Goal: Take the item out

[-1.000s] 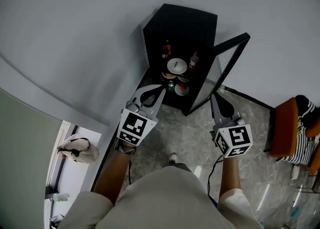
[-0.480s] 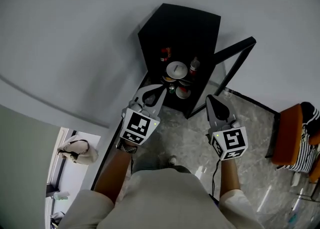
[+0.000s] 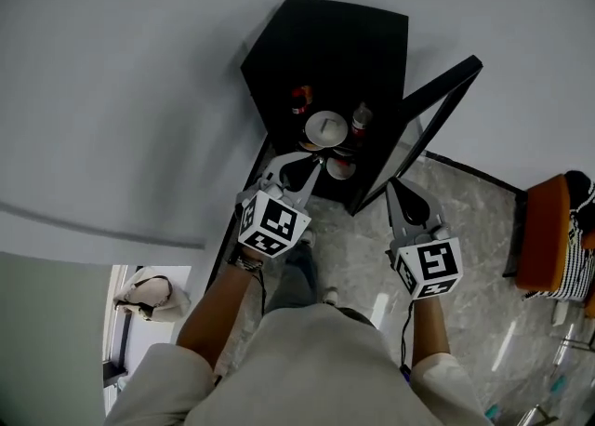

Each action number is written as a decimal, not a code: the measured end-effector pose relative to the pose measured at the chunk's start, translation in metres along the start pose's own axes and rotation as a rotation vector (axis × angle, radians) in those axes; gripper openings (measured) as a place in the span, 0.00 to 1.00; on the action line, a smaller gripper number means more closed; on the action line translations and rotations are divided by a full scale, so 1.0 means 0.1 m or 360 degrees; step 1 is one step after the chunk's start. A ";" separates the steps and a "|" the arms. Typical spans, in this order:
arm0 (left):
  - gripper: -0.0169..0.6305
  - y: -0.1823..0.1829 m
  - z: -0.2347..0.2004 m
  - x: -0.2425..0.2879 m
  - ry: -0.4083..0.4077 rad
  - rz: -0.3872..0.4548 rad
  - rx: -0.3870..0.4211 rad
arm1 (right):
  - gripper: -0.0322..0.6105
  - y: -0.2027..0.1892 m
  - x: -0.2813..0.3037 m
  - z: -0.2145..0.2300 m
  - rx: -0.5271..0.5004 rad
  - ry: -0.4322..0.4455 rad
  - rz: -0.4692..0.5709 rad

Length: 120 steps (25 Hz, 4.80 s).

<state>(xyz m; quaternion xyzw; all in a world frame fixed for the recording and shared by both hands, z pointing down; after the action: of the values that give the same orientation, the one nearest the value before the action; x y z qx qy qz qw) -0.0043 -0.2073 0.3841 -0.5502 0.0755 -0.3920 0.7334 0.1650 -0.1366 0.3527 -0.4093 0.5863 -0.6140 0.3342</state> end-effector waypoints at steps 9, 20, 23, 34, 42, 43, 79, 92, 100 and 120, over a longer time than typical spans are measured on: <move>0.12 -0.42 -0.19 0.73 -0.0181 -0.0136 0.0206 | 0.06 -0.23 0.33 0.12 0.0065 -0.0115 -0.0049; 0.15 -1.35 -0.24 1.47 -0.0329 -0.0331 0.0370 | 0.06 -0.70 0.73 0.29 0.0065 -0.0165 -0.0143; 0.15 -1.60 -0.24 1.65 -0.0370 -0.0380 0.0399 | 0.06 -0.83 0.82 0.34 0.0100 -0.0204 -0.0176; 0.18 -2.29 -0.17 2.25 -0.0527 -0.0537 0.0759 | 0.06 -1.10 1.10 0.30 0.0146 -0.0197 -0.0271; 0.19 -2.69 -0.13 2.57 -0.0587 -0.0585 0.0829 | 0.06 -1.25 1.30 0.20 0.0164 -0.0170 -0.0320; 0.20 -2.73 -0.13 2.60 -0.0595 -0.0590 0.0826 | 0.06 -1.27 1.32 0.18 0.0168 -0.0165 -0.0326; 0.10 -3.06 0.04 2.62 -0.0373 -0.0460 0.1309 | 0.06 -1.54 1.25 0.07 0.0218 -0.0180 -0.0448; 0.04 -2.91 0.00 2.50 -0.0194 -0.0346 0.1458 | 0.06 -1.51 1.14 0.06 0.0204 -0.0181 -0.0445; 0.04 -2.76 -0.09 2.37 -0.0103 -0.0290 0.1543 | 0.06 -1.45 1.11 0.06 0.0180 -0.0170 -0.0426; 0.04 -1.36 -0.16 1.10 0.0043 -0.0306 0.1613 | 0.06 -0.56 0.69 -0.08 0.0066 -0.0118 -0.0166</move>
<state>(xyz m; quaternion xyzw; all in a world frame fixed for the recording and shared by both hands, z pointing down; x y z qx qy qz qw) -0.0047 -0.3033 0.5309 -0.1250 -0.1653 -0.4521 0.8676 0.1312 -0.1892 0.4165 -0.4547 0.5385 -0.6270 0.3319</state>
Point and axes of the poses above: the fingertips, and each gripper's own axes: x forward along the fingers, z to its right, y out of its top, the point moved 5 cm from there along -x, backward along the fingers, and after that the axes turned 4 degrees about z, right-handed, at the moved point
